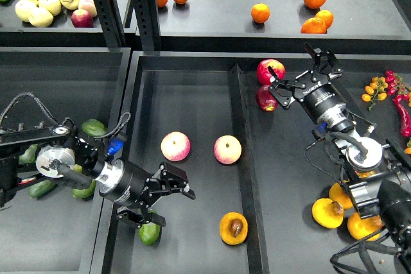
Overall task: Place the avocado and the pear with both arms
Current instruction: 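Reach the left gripper down toward the green avocado in the middle bin, then close the left gripper around the green avocado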
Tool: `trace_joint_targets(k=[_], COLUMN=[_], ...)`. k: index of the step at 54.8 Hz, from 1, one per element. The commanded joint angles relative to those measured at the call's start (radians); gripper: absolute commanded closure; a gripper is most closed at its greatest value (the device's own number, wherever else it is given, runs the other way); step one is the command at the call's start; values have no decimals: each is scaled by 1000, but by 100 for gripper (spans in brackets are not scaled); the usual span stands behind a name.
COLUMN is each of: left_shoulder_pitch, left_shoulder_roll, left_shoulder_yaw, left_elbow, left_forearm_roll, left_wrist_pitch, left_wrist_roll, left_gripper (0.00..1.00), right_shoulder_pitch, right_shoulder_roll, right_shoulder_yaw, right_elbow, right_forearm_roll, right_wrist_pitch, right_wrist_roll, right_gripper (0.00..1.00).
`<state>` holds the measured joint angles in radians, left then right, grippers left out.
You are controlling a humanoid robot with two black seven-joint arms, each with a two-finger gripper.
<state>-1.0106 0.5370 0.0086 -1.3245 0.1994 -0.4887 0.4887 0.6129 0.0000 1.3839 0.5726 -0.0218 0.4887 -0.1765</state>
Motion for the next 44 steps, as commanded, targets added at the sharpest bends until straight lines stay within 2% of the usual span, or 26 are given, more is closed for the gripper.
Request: trace_joint_targets(k=[1, 11, 22, 44], left_shoulder_pitch=[27, 84, 87, 118], left_shoulder_roll=[-34, -78, -121, -163], left_shoulder_yaw=[31, 40, 37, 36], left_elbow=[19, 108, 188, 261], left_forearm_roll=[64, 206, 221, 275], left_wrist_pitch=[0, 0, 0, 0], left_wrist_roll=[0, 0, 0, 0], left_gripper=[5, 5, 5, 5], right_shoulder_pitch=[2, 1, -7, -13], right_shoulder_roll=[0, 0, 0, 0], right_shoulder_yaw=[0, 0, 1, 1], right_elbow=[1, 6, 9, 12], right_forearm_roll=[0, 0, 0, 0], right_wrist_pitch=[0, 0, 0, 0], right_wrist_roll=[0, 0, 0, 0], right_gripper=[0, 0, 0, 0])
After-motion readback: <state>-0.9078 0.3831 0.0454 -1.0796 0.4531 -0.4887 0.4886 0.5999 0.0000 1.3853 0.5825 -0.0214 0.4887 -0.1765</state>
